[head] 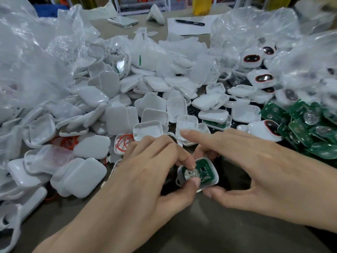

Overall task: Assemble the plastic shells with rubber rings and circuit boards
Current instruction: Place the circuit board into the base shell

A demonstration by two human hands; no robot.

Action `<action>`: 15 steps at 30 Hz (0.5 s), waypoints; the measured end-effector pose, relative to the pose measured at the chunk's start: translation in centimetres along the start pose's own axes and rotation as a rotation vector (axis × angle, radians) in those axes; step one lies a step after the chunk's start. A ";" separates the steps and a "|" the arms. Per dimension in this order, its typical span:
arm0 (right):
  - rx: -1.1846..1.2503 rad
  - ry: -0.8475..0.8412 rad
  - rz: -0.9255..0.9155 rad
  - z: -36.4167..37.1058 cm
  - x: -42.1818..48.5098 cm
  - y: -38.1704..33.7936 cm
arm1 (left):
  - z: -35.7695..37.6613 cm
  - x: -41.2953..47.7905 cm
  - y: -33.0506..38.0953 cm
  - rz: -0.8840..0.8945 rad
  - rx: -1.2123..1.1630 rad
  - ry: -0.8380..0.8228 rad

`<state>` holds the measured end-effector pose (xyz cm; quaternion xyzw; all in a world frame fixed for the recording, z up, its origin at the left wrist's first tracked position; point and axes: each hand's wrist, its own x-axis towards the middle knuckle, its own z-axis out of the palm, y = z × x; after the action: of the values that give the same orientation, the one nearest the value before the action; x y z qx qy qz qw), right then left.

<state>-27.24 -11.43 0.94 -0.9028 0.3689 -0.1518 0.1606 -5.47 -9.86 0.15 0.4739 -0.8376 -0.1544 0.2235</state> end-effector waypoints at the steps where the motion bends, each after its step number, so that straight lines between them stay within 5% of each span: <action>1: 0.002 -0.002 0.001 0.0 0.0 0.0 | -0.1 0.0 0.0 0.002 -0.002 -0.008; 15: -0.020 0.002 -0.002 -0.1 0.0 -0.1 | -0.2 -0.2 -0.4 0.043 0.002 -0.015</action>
<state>-27.19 -11.40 1.03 -0.9045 0.3697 -0.1492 0.1513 -4.98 -9.90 0.13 0.4548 -0.8495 -0.1520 0.2200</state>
